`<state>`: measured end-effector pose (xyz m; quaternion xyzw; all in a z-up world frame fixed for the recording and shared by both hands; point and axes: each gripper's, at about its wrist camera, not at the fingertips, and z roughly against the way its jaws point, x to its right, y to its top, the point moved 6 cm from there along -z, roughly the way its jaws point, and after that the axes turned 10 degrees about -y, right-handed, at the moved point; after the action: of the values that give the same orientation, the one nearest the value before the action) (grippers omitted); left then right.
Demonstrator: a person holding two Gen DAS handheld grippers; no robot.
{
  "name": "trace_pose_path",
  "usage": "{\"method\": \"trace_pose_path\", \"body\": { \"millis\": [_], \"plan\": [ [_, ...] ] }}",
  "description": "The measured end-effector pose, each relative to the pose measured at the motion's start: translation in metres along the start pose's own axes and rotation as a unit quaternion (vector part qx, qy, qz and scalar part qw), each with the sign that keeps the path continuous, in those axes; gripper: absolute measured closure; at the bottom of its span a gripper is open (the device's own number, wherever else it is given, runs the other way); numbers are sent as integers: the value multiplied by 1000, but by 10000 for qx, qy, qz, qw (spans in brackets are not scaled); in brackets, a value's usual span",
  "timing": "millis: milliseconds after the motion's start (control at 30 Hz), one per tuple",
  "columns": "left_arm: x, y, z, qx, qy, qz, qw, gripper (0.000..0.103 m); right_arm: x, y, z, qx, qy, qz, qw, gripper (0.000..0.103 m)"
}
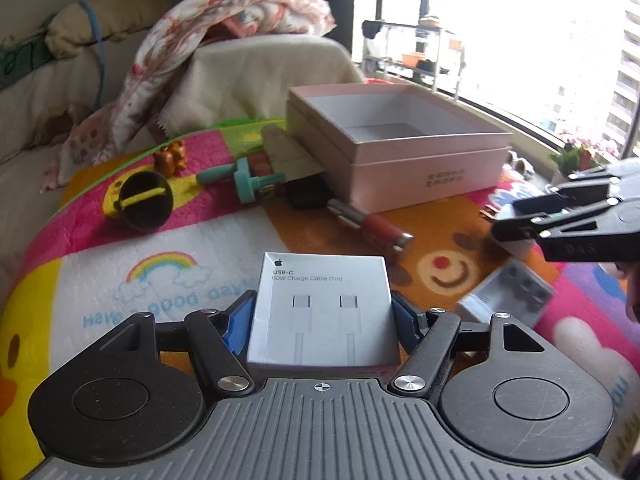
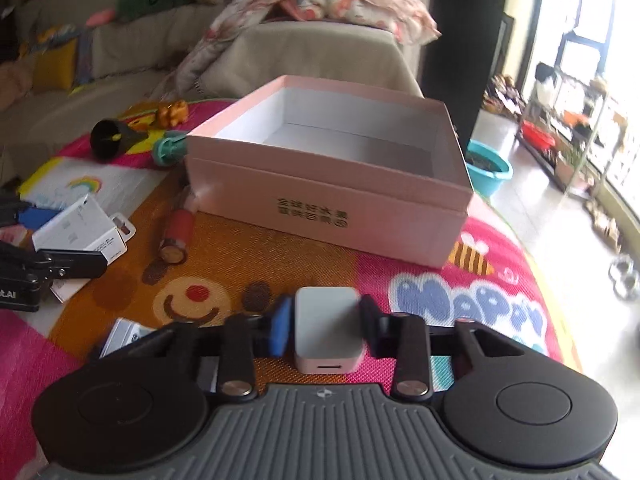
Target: Organize rigid objects
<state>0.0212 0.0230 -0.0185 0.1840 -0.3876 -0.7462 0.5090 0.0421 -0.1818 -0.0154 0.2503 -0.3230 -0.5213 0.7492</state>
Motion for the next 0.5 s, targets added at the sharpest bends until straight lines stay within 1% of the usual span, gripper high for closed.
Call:
{"method": "trace_pose_path", "body": {
  "millis": [67, 100, 133, 200, 300, 333, 367, 400, 433, 467, 500],
  "plan": [
    [10, 4, 11, 110, -150, -74, 9998, 28, 2, -1, 12, 44, 66, 68, 9999, 71],
    [14, 8, 15, 178, -265, -27, 9995, 28, 6, -1, 18, 69, 81, 74, 9999, 71],
    [17, 17, 19, 271, -435, 44, 9987, 28, 8, 0, 23, 115, 87, 66, 9999, 71],
    [23, 43, 25, 534, -716, 56, 9960, 28, 15, 8, 33, 259, 66, 35, 9996, 71],
    [29, 106, 27, 1134, -803, -184, 9901, 28, 25, 40, 43, 694, -76, -31, 9976, 71],
    [31, 132, 26, 1396, -849, -189, 9864, 28, 28, 54, 45, 875, -165, -29, 9960, 71],
    [31, 155, 21, 1566, -914, -162, 9833, 28, 30, 69, 45, 1075, -277, -40, 9938, 71],
    [30, 178, 9, 1563, -1010, -103, 9825, 29, 33, 84, 45, 1276, -365, -73, 9911, 71],
    [30, 196, -7, 1347, -1142, 9, 9843, 28, 35, 98, 43, 1442, -379, -118, 9888, 70],
    [28, 209, -26, 1095, -1269, 172, 9857, 28, 36, 110, 41, 1558, -336, -126, 9871, 58],
    [24, 216, -43, 1004, -1284, 332, 9861, 29, 36, 118, 39, 1608, -335, -107, 9864, 32]
  ]
}}
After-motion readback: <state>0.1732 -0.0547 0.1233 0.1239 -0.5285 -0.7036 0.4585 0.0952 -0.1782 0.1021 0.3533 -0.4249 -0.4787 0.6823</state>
